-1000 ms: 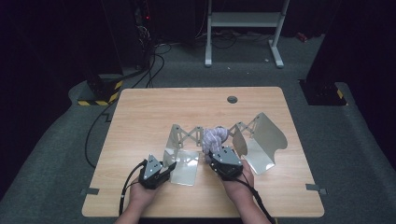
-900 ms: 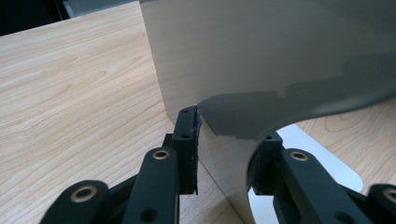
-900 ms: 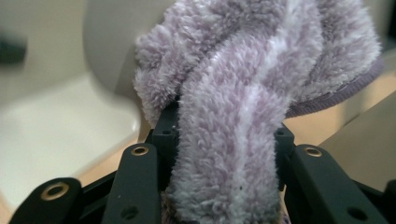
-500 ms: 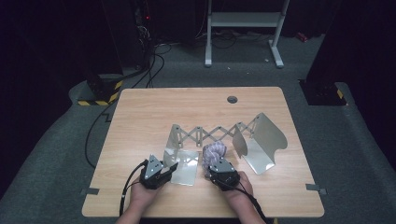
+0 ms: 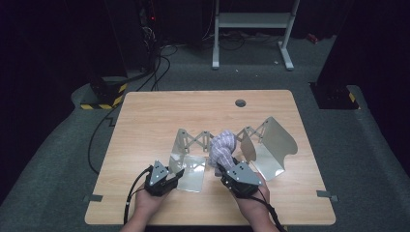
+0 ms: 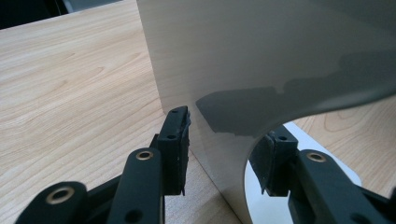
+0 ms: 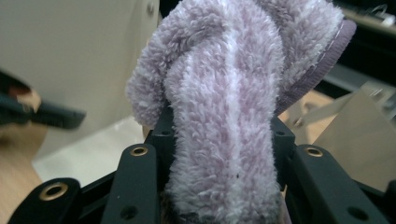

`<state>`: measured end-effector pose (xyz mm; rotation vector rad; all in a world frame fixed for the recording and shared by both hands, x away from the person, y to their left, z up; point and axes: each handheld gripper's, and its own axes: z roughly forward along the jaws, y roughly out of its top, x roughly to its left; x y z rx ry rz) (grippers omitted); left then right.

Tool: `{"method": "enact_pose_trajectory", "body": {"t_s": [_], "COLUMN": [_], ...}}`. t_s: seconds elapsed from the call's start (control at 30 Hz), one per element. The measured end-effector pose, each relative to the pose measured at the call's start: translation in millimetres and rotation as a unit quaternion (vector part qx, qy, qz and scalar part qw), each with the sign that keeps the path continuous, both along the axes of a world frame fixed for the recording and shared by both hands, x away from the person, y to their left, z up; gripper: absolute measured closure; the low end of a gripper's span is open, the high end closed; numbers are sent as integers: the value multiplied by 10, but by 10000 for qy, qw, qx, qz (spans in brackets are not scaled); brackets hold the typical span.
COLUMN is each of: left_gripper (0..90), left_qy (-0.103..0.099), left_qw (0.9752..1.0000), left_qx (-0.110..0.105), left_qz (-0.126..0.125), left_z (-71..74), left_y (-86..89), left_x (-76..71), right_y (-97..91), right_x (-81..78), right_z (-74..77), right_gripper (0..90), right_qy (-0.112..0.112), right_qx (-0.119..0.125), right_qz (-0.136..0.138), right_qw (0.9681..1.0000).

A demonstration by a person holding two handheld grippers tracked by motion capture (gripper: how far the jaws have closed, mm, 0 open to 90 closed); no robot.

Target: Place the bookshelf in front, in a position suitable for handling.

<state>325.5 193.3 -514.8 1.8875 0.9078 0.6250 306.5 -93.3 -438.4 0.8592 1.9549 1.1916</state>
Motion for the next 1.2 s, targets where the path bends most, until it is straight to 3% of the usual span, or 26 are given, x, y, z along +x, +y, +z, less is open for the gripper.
{"method": "enact_pose_trajectory", "body": {"t_s": [0.13, 0.3, 0.33, 0.43, 0.6, 0.73, 0.77, 0.9, 1.1, 1.2], "left_gripper": [598, 601, 602, 605, 607, 611, 612, 615, 625, 627], "left_qy": [-20, 1, 1, 10, 13, -1, 0, 19, -18, -18], "left_qw": [10000, 10000, 10000, 10000, 10000, 10000, 10000, 10000, 10000, 10000], "left_qx": [-5, -14, -18, -21, -25, -20, -19, -23, -12, 7], "left_qz": [-10, -20, -36, -41, -44, -48, -45, -23, -9, -4], "left_z": [3, -2, -3, -5, -4, 1, 1, -5, 1, 0], "left_y": [5, -1, -1, 0, -5, 2, 2, -8, -1, 2], "left_x": [-3, 0, 2, 5, 0, -2, -2, -1, -2, -1], "right_y": [-6, 66, 94, 120, 166, 183, 183, 171, 127, 121], "right_x": [17, 70, 105, 146, 257, 392, 408, 423, 389, 370], "right_z": [55, -86, -195, -332, -600, -795, -814, -763, -505, -323], "right_gripper": [593, 596, 597, 597, 597, 596, 596, 598, 599, 599], "right_qy": [-63, 192, 386, 613, 1042, 1474, 1498, 1435, 916, 555], "right_qx": [78, -188, -322, -487, -851, -1125, -1102, -1015, -749, -630], "right_qz": [20, 81, 82, 105, 87, 18, 20, 13, -55, -114], "right_qw": [9999, 9996, 9987, 9969, 9909, 9827, 9826, 9844, 9930, 9964]}}
